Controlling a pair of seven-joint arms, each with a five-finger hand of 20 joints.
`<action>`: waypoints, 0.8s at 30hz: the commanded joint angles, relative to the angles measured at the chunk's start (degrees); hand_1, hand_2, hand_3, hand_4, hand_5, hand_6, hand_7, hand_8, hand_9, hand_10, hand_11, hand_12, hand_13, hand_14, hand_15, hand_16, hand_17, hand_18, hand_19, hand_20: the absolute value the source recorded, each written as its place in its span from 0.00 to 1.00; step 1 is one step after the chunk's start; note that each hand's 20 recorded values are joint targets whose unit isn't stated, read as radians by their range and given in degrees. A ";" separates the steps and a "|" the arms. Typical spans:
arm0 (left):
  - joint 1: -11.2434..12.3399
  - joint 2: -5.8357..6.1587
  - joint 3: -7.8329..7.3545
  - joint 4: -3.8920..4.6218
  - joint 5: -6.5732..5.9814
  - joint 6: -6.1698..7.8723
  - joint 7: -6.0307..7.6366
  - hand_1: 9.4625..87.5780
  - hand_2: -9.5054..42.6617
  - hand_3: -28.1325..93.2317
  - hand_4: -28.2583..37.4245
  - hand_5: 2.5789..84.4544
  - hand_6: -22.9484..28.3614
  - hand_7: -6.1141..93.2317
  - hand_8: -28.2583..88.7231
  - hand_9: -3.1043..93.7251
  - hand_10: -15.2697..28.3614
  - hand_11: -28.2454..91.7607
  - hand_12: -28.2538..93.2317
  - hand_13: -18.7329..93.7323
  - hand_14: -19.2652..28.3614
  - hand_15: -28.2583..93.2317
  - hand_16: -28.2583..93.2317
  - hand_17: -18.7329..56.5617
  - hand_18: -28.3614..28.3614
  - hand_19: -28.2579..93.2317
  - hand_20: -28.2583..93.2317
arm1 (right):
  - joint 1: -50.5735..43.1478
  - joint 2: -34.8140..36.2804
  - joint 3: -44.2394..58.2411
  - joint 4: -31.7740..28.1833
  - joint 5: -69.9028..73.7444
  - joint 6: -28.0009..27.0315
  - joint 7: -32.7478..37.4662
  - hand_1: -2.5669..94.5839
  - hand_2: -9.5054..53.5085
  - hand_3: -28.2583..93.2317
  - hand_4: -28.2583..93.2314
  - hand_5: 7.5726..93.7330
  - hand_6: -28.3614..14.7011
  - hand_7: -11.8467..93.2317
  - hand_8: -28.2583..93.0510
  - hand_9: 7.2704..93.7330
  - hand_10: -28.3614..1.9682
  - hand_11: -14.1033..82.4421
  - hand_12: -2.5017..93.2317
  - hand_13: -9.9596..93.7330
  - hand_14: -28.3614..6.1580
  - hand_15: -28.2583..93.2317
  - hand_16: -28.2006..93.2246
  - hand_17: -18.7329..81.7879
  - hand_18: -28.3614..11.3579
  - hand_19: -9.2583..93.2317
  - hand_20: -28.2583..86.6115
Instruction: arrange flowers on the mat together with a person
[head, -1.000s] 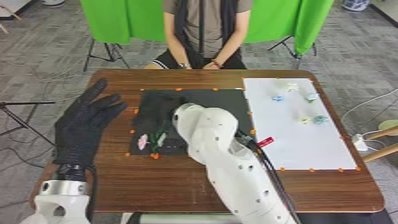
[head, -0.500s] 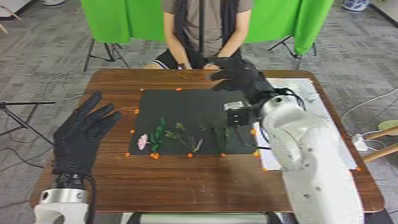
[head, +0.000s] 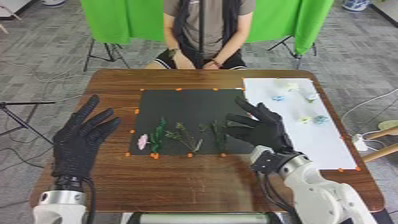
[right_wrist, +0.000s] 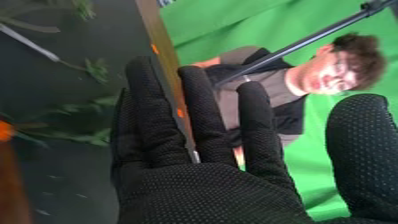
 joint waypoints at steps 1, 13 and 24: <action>1.80 -2.81 -2.76 0.40 4.17 -2.78 -3.37 0.12 0.34 0.85 0.00 0.37 0.56 0.15 0.17 0.40 0.81 0.40 0.31 0.44 0.99 0.63 0.15 0.21 1.00 0.82 0.15 | 0.39 -1.31 0.00 0.16 -3.36 -2.55 -1.32 0.13 0.36 0.87 0.00 0.34 0.72 0.21 0.13 0.46 0.35 0.24 0.15 0.47 0.16 0.49 0.34 0.20 0.19 0.53 0.38; 2.06 -3.73 -5.46 -0.35 6.05 -6.32 -4.75 0.11 0.34 0.84 0.00 0.36 0.56 0.14 0.17 0.40 0.81 0.40 0.32 0.46 1.00 0.62 0.15 0.29 1.00 0.89 0.00 | -0.03 -1.89 -0.22 0.22 -2.57 -2.86 -1.24 0.12 0.36 0.88 0.00 0.35 0.71 0.21 0.13 0.48 0.32 0.25 0.15 0.48 0.16 0.52 0.33 0.21 0.18 0.54 0.39; 2.79 -2.61 -4.61 0.21 3.64 -2.54 -1.60 0.11 0.34 0.84 0.00 0.37 0.57 0.14 0.17 0.41 0.82 0.40 0.32 0.45 1.00 0.61 0.16 0.27 1.00 0.87 0.00 | -0.39 -1.91 -0.61 0.17 -2.62 -2.56 -1.69 0.12 0.36 0.88 0.00 0.36 0.71 0.21 0.13 0.49 0.32 0.26 0.14 0.49 0.16 0.53 0.32 0.21 0.18 0.55 0.39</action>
